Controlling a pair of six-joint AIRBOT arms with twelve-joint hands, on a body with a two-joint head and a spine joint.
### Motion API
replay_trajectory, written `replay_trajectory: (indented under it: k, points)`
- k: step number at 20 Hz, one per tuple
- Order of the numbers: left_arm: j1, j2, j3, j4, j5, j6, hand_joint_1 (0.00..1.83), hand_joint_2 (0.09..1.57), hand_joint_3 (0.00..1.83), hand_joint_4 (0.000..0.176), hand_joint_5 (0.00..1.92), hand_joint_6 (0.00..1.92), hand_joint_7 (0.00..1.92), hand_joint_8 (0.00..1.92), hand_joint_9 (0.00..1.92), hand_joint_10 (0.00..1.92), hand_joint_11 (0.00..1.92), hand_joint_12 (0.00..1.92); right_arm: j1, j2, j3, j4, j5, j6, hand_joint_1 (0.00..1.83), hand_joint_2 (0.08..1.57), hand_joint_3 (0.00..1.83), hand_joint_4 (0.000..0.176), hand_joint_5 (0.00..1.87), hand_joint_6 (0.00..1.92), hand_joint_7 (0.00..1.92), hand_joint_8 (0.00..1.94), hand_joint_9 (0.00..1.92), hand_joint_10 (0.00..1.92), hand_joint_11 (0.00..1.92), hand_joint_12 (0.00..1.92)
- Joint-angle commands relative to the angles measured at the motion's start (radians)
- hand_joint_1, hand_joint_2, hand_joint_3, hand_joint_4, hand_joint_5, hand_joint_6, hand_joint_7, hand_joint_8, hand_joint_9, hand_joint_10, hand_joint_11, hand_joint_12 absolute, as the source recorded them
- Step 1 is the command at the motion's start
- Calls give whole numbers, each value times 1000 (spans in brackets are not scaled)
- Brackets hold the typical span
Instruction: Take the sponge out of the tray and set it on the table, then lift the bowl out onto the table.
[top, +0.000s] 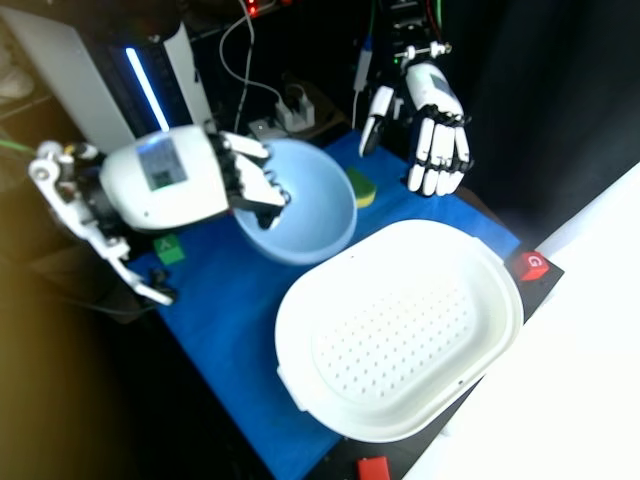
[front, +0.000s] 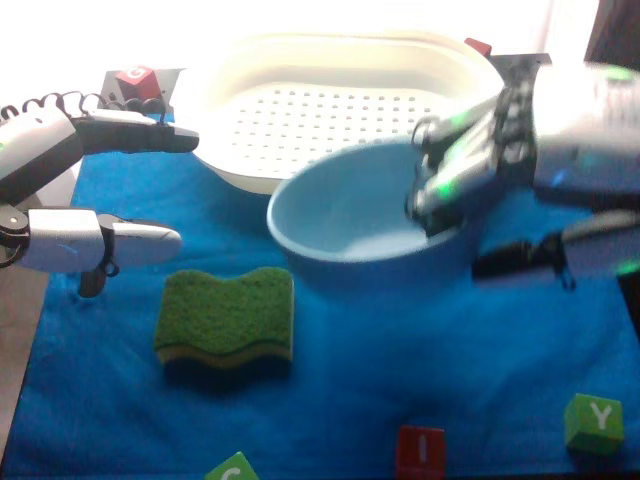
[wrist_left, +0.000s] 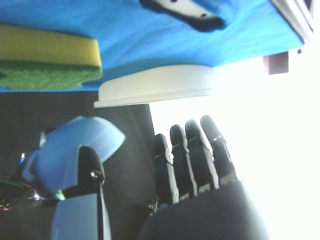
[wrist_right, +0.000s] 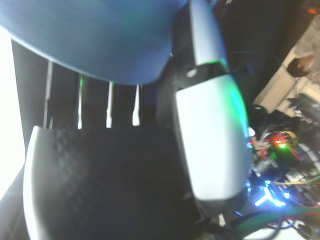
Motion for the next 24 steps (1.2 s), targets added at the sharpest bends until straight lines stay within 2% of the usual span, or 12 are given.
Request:
replay_trajectory:
  k: [1, 2, 3, 4, 6, 8, 9, 11, 14, 15, 18, 24]
  points:
    - [-4, 5, -4, -19, -123, -5, 733, 985, 2, 47, 548, 0, 504, 0, 477, 1, 175, 734, 6, -10, 4, 87, 93, 13, 1186, 1205, 2, 0, 708, 1420, 941, 999, 1028, 78, 563, 1117]
    - [-4, 5, -5, -19, -124, -5, 738, 986, 2, 46, 552, 2, 500, 0, 467, 0, 160, 732, -3, -21, 17, 85, 93, 34, 1180, 1216, 2, 0, 677, 1449, 916, 1077, 1035, 65, 576, 1141]
    - [-4, 5, -6, -19, -125, -5, 731, 992, 0, 46, 554, 0, 495, 1, 459, 1, 135, 770, -17, -39, 42, 70, 94, 91, 1095, 1258, 0, 0, 704, 1388, 952, 522, 1064, 59, 611, 1160]
    - [-4, 5, -6, -19, -125, -5, 733, 984, 0, 51, 560, 0, 497, 0, 458, 0, 116, 810, -28, -46, 48, 58, 94, 103, 1182, 1192, 15, 0, 716, 1358, 988, 893, 1079, 49, 654, 1150]
    - [-4, 4, -7, -19, -123, -5, 717, 979, 0, 46, 570, 3, 514, 6, 469, 5, 120, 832, -48, -53, 45, 52, 93, 106, 1093, 1247, 0, 0, 733, 1339, 1014, 173, 1026, 10, 583, 1077]
    - [-1, 4, -9, -20, -123, -5, 712, 982, 0, 46, 566, 1, 515, 5, 467, 3, 118, 832, -50, -54, 45, 45, 93, 106, 1088, 1253, 1, 0, 716, 1363, 997, 27, 987, 0, 556, 1023]
    - [-1, 4, -9, -20, -123, -5, 715, 987, 3, 43, 563, 0, 508, 1, 461, 0, 113, 830, -50, -53, 45, 43, 93, 107, 1087, 1216, 0, 0, 522, 575, 821, 5, 817, 0, 372, 958]
    - [0, 4, -10, -22, -123, -5, 712, 990, 3, 36, 564, 1, 508, 1, 456, 2, 104, 830, -50, -48, 44, 27, 93, 123, 839, 1054, 0, 0, 319, 44, 530, 0, 495, 0, 122, 771]
    - [3, 4, -11, -23, -124, -5, 726, 986, 0, 38, 567, 2, 511, 2, 455, 1, 105, 828, -50, -43, 36, 7, 93, 131, 616, 970, 0, 120, 55, 15, 35, 0, 25, 0, 0, 117]
    - [3, 4, -12, -23, -124, -5, 724, 985, 0, 42, 565, 1, 510, 1, 449, 0, 100, 822, -50, -43, 36, 3, 92, 134, 598, 958, 0, 140, 35, 13, 6, 0, 4, 0, 0, 23]
    - [3, 4, -12, -24, -126, -5, 720, 977, 0, 38, 571, 3, 514, 2, 456, 4, 108, 826, -51, -40, 38, 2, 85, 135, 502, 930, 0, 174, 0, 0, 0, 0, 0, 0, 0, 0]
    - [8, 5, -14, -26, -134, -5, 734, 977, 0, 41, 566, 0, 504, 1, 461, 1, 87, 893, -51, 12, 38, 18, 57, 135, 448, 898, 0, 176, 0, 0, 0, 0, 0, 0, 0, 0]
